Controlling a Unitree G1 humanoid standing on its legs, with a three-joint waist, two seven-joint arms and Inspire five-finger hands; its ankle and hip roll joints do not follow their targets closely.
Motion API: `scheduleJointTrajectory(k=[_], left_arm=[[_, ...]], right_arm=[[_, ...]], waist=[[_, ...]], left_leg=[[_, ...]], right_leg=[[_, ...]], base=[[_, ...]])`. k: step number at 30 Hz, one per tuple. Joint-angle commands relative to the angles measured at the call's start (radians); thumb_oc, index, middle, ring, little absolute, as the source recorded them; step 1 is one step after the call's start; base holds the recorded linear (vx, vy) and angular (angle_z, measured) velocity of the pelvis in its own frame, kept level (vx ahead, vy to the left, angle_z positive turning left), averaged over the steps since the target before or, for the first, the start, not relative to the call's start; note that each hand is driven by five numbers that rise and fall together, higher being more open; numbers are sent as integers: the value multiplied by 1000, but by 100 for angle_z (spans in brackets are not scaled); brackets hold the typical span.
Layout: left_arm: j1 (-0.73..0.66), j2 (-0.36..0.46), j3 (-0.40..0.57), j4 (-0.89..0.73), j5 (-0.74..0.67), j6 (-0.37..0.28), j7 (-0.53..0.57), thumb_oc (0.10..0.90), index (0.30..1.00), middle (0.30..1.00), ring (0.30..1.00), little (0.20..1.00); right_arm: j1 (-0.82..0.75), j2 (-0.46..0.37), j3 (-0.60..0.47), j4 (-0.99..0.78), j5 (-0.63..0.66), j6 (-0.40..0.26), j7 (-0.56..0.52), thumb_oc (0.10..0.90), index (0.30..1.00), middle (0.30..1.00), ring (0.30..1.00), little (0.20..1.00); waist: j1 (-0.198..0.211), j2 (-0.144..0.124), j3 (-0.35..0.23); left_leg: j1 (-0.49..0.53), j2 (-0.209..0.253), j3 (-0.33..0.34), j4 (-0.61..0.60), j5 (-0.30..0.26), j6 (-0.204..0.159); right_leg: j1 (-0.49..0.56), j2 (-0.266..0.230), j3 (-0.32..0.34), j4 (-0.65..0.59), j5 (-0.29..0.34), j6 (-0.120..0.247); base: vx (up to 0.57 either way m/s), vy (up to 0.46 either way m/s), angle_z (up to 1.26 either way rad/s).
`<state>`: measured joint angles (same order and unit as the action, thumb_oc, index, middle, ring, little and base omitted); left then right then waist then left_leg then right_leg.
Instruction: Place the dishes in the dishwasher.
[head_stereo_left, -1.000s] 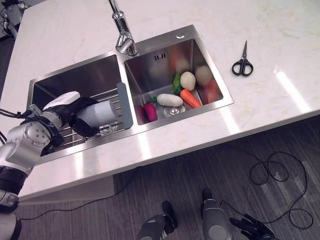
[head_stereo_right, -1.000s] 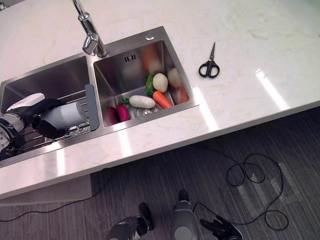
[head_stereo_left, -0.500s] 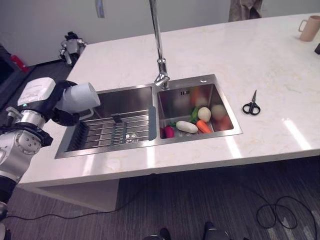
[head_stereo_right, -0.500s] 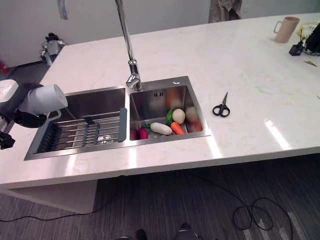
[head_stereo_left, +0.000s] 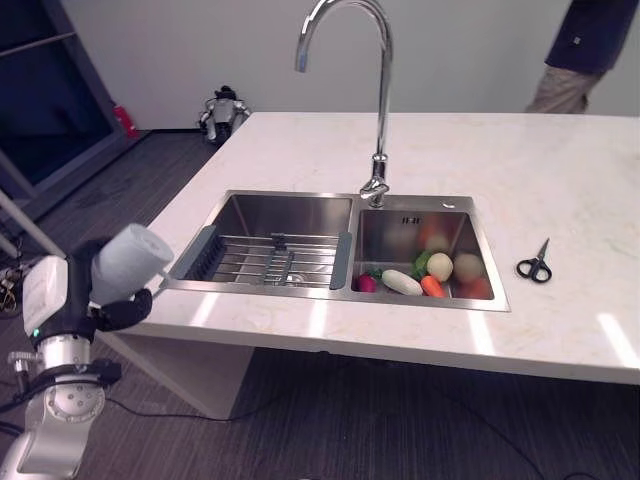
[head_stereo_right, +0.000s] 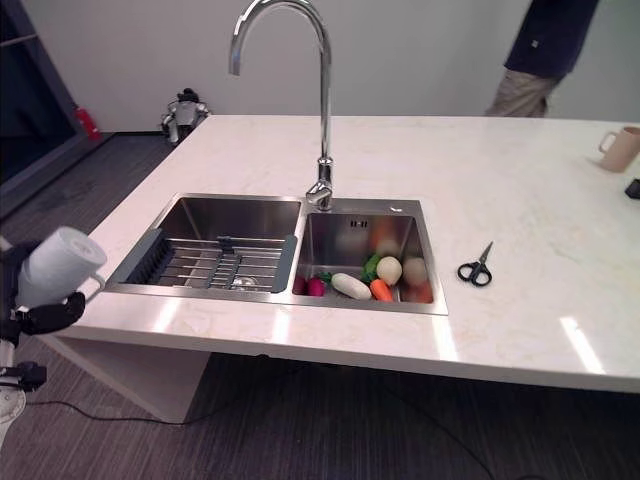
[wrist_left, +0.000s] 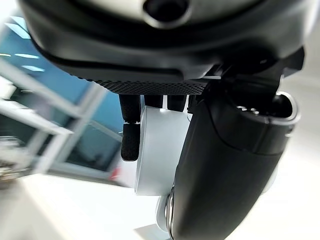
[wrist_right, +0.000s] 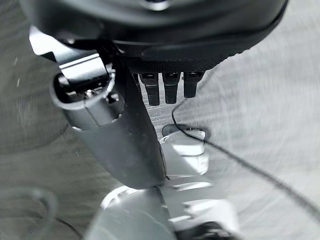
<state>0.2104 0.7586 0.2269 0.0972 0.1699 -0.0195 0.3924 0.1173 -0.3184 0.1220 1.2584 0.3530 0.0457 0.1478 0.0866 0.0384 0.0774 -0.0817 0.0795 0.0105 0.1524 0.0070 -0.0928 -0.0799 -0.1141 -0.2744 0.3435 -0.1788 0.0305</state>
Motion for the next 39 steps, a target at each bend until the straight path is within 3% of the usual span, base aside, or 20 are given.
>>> scheduleJointTrajectory(k=[1,3,4,5,6,7,12,16,19,21,22,23,24,25,26,28,30,34,37,39], left_arm=[[-216,128,128,-78,32,-72,130,400,300,300,300,300],[-231,83,121,-76,21,-114,116,400,300,300,300,300],[-236,63,106,-76,30,-124,118,400,300,300,300,300],[-252,25,59,-76,58,-151,137,400,300,300,300,300],[-264,12,30,-85,62,-182,145,400,300,300,300,300],[-266,12,25,-90,60,-188,142,400,300,300,300,300],[-235,32,26,-115,29,-236,114,400,300,300,300,300],[-212,37,31,-136,44,-224,130,400,300,300,300,300],[-218,35,29,-153,63,-212,131,400,300,300,300,300],[-233,26,11,-154,73,-227,114,400,300,300,300,300],[-273,21,-55,-143,74,-255,102,400,300,300,300,300],[-310,5,-102,-131,74,-296,67,400,300,300,300,300],[-318,1,-116,-125,77,-306,62,400,300,300,300,300],[-339,-7,-140,-117,81,-337,43,400,300,300,300,300],[-347,-4,-148,-112,76,-346,35,400,300,300,300,300],[-372,0,-166,-111,59,-354,-2,400,300,300,300,300],[-396,-15,-205,-133,80,-326,-46,400,300,300,300,300],[-411,-29,-246,-192,114,-278,-86,400,300,300,300,300],[-477,-25,-298,-213,102,-254,-117,400,300,300,300,300],[-506,-22,-322,-219,102,-236,-129,400,300,300,300,300]], right_arm=[[-32,22,-6,-18,-45,-43,56,800,900,900,900,900],[-42,13,17,-38,-42,-57,32,800,900,900,900,900],[-46,10,15,-44,-30,-52,21,800,900,900,900,900],[-53,8,-4,-55,-7,-47,8,800,900,900,900,900],[-53,11,-26,-65,-9,-59,15,800,900,900,900,900],[-49,13,-27,-67,-3,-65,16,800,900,900,900,900],[-63,39,-41,-84,7,-62,-9,800,900,900,900,900],[-81,57,-32,-117,-20,-45,-26,800,900,900,900,900],[-91,67,-21,-170,-17,-35,-5,800,900,900,900,900],[-91,66,-26,-201,-18,-15,-25,800,900,900,900,900],[-76,63,-41,-198,31,-4,-15,800,900,900,900,900],[-62,61,-55,-189,81,-17,-3,800,900,900,900,900],[-59,59,-59,-187,81,-16,4,800,900,900,900,900],[-54,49,-64,-172,102,-7,12,800,900,900,900,900],[-55,45,-71,-160,96,-4,23,800,900,900,900,900],[-61,34,-69,-121,85,2,32,800,900,900,900,900],[-75,18,-70,-69,9,15,63,800,900,900,900,900],[-73,9,-59,-41,-3,14,76,800,900,900,900,900],[-48,2,-75,-50,60,23,49,800,900,900,900,900],[-36,2,-91,-53,75,17,28,800,900,900,900,900]], waist=[[-19,39,74],[-21,43,86],[-26,34,81],[-42,8,82],[-55,8,80],[-56,16,79],[-21,42,53],[16,43,46],[26,53,53],[11,52,66],[-38,43,83],[-70,37,80],[-80,36,78],[-100,26,78],[-110,19,75],[-120,9,71],[-106,-9,54],[-106,-22,42],[-145,-21,37],[-159,-12,35]], left_leg=[[-90,70,9,148,-85,-33],[-110,90,83,148,-60,-42],[-80,84,111,148,-84,-44],[2,71,217,148,-78,-14],[59,49,279,148,-140,18],[61,47,290,148,-150,19],[67,-14,220,148,-244,54],[67,-37,176,148,-259,79],[64,-48,153,148,-270,114],[58,-81,118,148,-274,147],[27,-130,23,148,-246,167],[16,-172,-83,148,-233,173],[17,-183,-111,148,-233,174],[23,-209,-162,148,-236,175],[20,-219,-179,148,-234,174],[22,-211,-190,148,-244,168],[9,-192,-177,148,-235,150],[0,-143,-118,148,-229,123],[-10,-35,50,148,-213,80],[-25,-4,87,148,-200,60]], right_leg=[[87,-14,-22,-43,-56,66],[90,-37,-93,-43,-60,63],[96,-49,-104,-43,-73,65],[92,-90,-150,-43,-48,60],[91,-111,-201,-43,-17,68],[93,-108,-216,-43,-14,67],[100,-116,-252,-43,0,92],[117,-133,-264,-43,24,104],[144,-112,-270,-42,78,100],[96,-105,-201,112,108,108],[20,8,-43,133,112,88],[19,63,65,33,89,71],[18,73,95,3,90,70],[-19,76,184,-43,88,77],[-54,72,222,-43,99,89],[-73,83,270,-43,94,96],[-46,84,255,-43,59,89],[-11,81,221,-43,19,78],[7,48,136,-43,1,75],[12,39,111,-43,-5,74]], base=[[-156,-35,150],[-230,42,102],[-299,212,190],[-278,375,266],[-302,411,287],[-173,394,201],[-3,311,122],[47,260,34],[33,264,35],[11,210,76],[23,-71,191],[39,-150,278],[143,-263,302],[87,-226,260],[91,-266,228],[58,-224,159],[58,-255,73],[59,-171,70],[-2,-90,87],[13,3,101]])
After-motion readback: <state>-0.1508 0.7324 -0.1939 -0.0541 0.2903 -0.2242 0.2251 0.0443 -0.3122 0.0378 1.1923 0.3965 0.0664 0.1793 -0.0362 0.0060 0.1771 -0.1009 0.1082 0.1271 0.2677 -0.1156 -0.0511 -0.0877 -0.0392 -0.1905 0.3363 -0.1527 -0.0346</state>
